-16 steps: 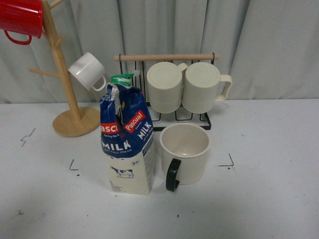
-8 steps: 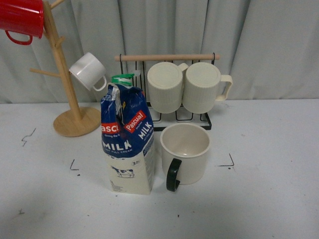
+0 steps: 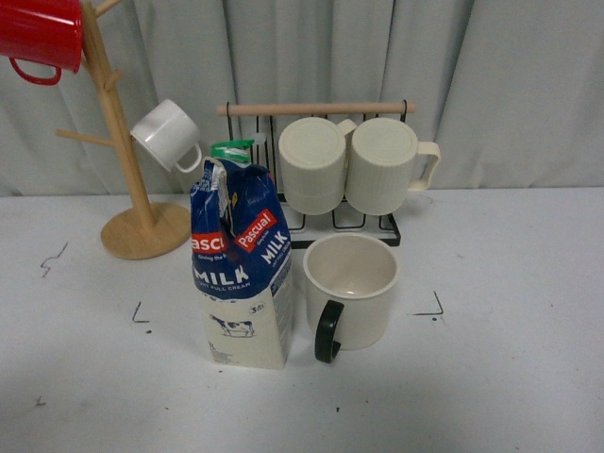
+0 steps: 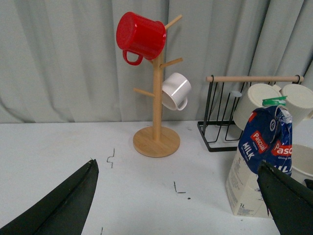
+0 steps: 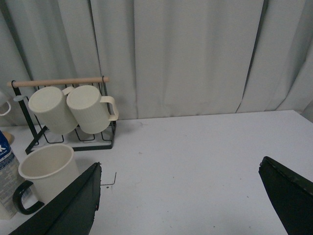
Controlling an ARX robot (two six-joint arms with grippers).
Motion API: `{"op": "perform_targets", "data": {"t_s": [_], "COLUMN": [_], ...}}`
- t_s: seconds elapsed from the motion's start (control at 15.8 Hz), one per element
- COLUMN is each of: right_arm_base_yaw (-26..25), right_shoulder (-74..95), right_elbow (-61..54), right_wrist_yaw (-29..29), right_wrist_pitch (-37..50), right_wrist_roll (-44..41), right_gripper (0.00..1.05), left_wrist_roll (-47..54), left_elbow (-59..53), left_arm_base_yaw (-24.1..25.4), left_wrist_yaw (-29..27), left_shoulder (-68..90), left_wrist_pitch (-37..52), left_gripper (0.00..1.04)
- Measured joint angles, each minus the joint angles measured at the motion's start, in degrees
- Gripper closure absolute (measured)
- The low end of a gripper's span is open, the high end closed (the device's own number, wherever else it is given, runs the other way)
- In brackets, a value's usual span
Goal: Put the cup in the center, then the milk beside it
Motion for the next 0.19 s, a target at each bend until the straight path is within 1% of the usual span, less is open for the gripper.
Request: {"op": "perform_targets", "data": {"t_s": [0.19], "right_arm_base_yaw": [0.00], "right_shoulder": [0.00], "right_elbow": [0.00], "right_wrist_yaw": [0.00], "right_wrist_pitch": [0.00], "right_wrist_roll": [0.00], "right_gripper": [0.06], "left_wrist_roll": [0.00], "left_elbow": [0.00], "left_arm_base_yaw": [0.00], "left_wrist_yaw": [0.00], "left_shoulder": [0.00], "left_wrist_pitch": [0.00], "left_gripper": [0.07]}}
